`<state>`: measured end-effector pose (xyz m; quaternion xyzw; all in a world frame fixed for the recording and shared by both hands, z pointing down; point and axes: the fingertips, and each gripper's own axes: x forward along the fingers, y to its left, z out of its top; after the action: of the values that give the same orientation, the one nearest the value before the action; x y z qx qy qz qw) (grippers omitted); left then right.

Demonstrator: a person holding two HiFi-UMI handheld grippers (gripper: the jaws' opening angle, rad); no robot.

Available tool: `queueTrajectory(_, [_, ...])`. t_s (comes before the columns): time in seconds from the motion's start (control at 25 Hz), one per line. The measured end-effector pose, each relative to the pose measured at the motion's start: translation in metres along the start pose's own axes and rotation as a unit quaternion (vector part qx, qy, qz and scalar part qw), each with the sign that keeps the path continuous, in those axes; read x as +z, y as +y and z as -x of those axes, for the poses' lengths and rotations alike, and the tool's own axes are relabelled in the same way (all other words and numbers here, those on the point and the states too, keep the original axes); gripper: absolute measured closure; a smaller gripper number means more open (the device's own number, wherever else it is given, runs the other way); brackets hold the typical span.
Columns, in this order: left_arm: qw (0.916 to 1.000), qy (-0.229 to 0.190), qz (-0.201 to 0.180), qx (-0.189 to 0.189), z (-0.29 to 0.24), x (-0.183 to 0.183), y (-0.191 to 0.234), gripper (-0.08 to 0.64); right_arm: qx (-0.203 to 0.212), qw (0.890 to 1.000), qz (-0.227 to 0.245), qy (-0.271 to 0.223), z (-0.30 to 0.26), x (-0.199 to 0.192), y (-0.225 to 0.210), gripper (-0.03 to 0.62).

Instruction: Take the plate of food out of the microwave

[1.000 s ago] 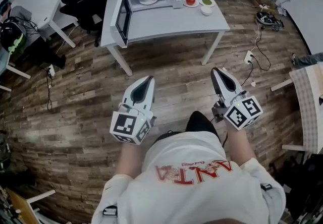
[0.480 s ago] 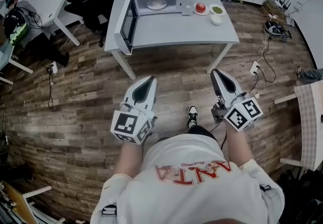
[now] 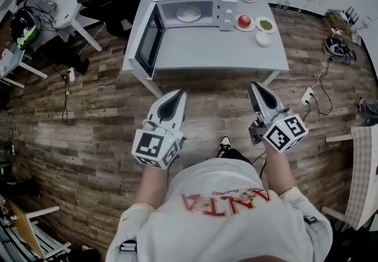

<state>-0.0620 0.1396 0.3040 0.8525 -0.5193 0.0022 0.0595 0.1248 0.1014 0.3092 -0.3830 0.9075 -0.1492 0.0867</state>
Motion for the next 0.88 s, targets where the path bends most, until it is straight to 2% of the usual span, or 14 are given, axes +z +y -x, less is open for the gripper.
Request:
queueTrajectory(0.48, [0.9984, 0.016, 0.012, 0.052, -0.124, -0.005, 0.002, 0.551, 0.065, 0.997, -0.023, 0.017, -0.063, 0.031, -0.121, 0.589])
queueTrajectory(0.68, [0.9970, 0.031, 0.016, 0.070, -0.146, -0.008, 0.020, 0.551, 0.071, 0.996, -0.047, 0.027, -0.084, 0.022, -0.146, 0.589])
queueTrajectory(0.88, [0.9969, 0.039, 0.019, 0.066, -0.166, -0.012, 0.043, 0.551, 0.066, 0.996, -0.053, 0.034, -0.113, 0.017, -0.161, 0.589])
